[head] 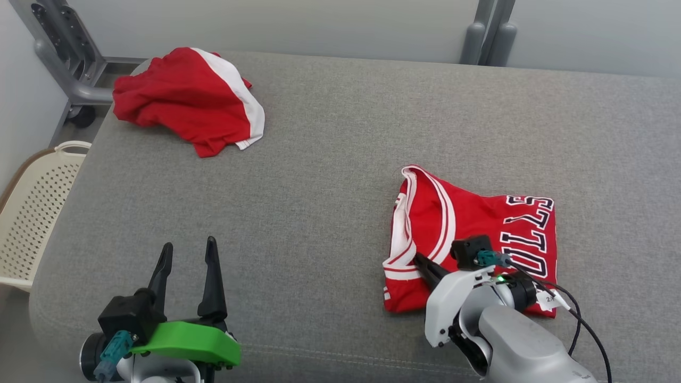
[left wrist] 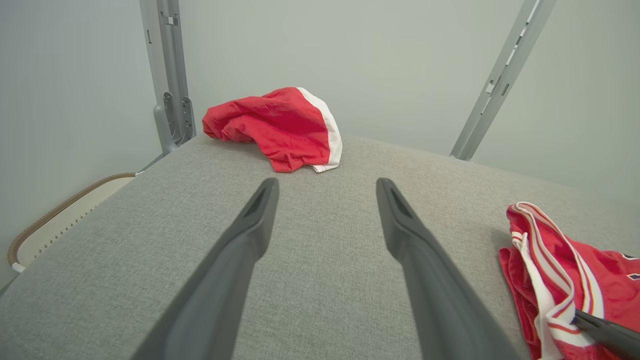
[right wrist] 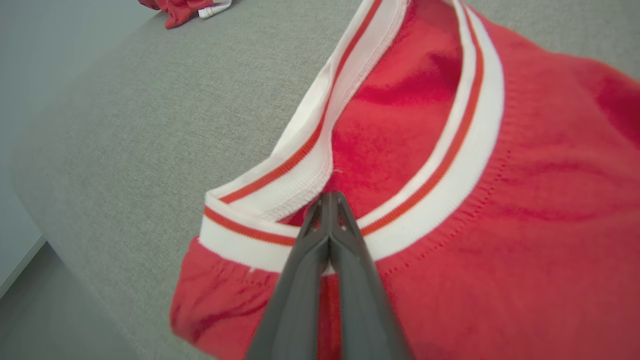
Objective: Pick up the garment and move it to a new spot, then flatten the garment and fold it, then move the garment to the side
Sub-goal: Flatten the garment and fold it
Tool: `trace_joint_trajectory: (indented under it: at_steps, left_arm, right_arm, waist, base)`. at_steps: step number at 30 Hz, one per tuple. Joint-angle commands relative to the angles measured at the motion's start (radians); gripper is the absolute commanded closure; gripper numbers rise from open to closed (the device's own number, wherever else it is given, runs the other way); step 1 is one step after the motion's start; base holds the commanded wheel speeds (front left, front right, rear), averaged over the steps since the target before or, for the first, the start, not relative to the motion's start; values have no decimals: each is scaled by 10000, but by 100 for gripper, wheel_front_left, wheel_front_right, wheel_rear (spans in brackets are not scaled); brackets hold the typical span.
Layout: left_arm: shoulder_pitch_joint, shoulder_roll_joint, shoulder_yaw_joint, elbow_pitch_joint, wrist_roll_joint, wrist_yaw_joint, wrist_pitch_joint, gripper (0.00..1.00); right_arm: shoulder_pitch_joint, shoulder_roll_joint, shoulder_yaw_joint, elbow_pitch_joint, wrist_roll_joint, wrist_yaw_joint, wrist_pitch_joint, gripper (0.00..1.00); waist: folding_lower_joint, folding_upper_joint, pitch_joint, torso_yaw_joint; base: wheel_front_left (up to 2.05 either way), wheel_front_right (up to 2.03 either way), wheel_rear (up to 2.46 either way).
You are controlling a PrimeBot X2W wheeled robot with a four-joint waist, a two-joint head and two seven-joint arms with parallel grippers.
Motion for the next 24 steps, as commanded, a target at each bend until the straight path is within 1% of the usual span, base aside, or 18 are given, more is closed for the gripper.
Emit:
trace_joint_trajectory:
  at_steps: [1,5,10,13,21,22,23,24]
  left_arm:
    - [85,57,6,28,-36,42,-35,0]
    - [160,85,27,21,-61,79,-54,0]
    - [259,108,64,-14,-109,127,-59,0]
    - [351,115,74,-53,-147,158,-72,0]
    - [514,100,78,-146,-156,242,-114,0]
    - [535,90,73,-160,-161,250,-123,0]
    - [553,82,71,-164,-167,246,-129,0]
    - [553,82,71,-164,-167,246,-129,0]
  right_arm:
    - [-64,-29,255,34,51,0,-95,100]
    - [-299,-29,662,-205,262,-2,-279,100]
    - [-649,-33,633,-553,257,-2,-466,100]
    - [-815,-74,282,-747,153,-2,-510,100]
    - [-393,-912,-1150,-1452,-416,-2,-509,100]
    - [-336,-1020,-1297,-1503,-484,-2,-508,96]
    - [-271,-1128,-1442,-1550,-548,-2,-506,80]
    - [-271,-1128,-1442,-1550,-548,-2,-506,80]
  waist:
    - [0,0,-68,-107]
    - [0,0,-169,-354]
    - [0,0,-383,-766]
    - [0,0,-504,-1034]
    - [0,0,-708,-1662]
    - [0,0,-718,-1727]
    - [0,0,-724,-1792]
    - [0,0,-724,-1792]
  base:
    - [0,0,0]
    - [0,0,0]
    - [0,0,0]
    - [0,0,0]
    - [0,0,0]
    - [0,0,0]
    - [0,0,0]
    - [0,0,0]
